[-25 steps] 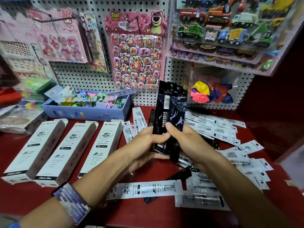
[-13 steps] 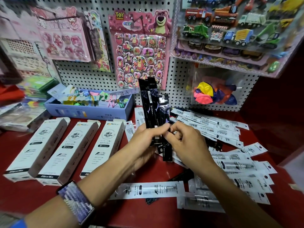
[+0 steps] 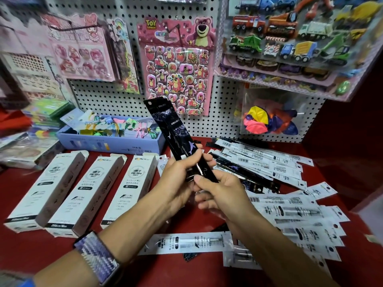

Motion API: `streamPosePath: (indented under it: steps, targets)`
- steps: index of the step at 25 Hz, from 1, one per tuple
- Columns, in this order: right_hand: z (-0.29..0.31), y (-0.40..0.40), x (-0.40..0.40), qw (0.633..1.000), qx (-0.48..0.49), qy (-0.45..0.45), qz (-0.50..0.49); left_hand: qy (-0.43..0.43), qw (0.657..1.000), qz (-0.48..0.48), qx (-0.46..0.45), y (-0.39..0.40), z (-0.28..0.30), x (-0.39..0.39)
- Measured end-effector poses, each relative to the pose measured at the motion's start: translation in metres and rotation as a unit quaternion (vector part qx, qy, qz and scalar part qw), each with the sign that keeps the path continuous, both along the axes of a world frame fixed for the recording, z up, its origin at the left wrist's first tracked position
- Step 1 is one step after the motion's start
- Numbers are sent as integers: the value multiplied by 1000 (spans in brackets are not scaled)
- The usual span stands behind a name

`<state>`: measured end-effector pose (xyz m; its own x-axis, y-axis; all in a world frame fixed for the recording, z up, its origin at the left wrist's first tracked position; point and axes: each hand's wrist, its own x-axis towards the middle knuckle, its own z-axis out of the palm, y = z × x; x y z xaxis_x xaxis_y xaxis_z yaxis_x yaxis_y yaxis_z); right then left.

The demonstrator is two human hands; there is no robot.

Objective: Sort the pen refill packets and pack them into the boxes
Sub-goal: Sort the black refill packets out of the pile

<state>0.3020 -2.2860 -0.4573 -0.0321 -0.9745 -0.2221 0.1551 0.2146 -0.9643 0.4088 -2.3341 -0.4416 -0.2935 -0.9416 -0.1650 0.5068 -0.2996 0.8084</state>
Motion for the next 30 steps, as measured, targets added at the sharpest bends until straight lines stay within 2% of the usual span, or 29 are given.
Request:
streamPosePath:
  steps: [5, 11, 14, 18, 24, 27, 30]
  targets:
    - [2, 0, 1, 999, -6, -34, -6, 37, 999, 6, 9, -7, 4, 5]
    - [7, -1, -3, 994, -64, -11, -83, -1, 999, -34, 13, -1, -1, -2]
    - [10, -2, -5, 995, -62, -50, -61, 20, 999, -25, 13, 1, 3, -1]
    - [7, -2, -4, 997, -25, -55, -47, 2, 1000, -14, 5, 1, 3, 0]
    - [24, -3, -26, 998, 57, -23, -7, 53, 993, 103, 22, -19, 10, 16]
    - [38, -5, -44, 1000, 27, 8, -8, 83, 988, 129, 33, -32, 12, 31]
    - [46, -8, -61, 996, -7, 34, -82, 105, 983, 148, 29, -43, 14, 41]
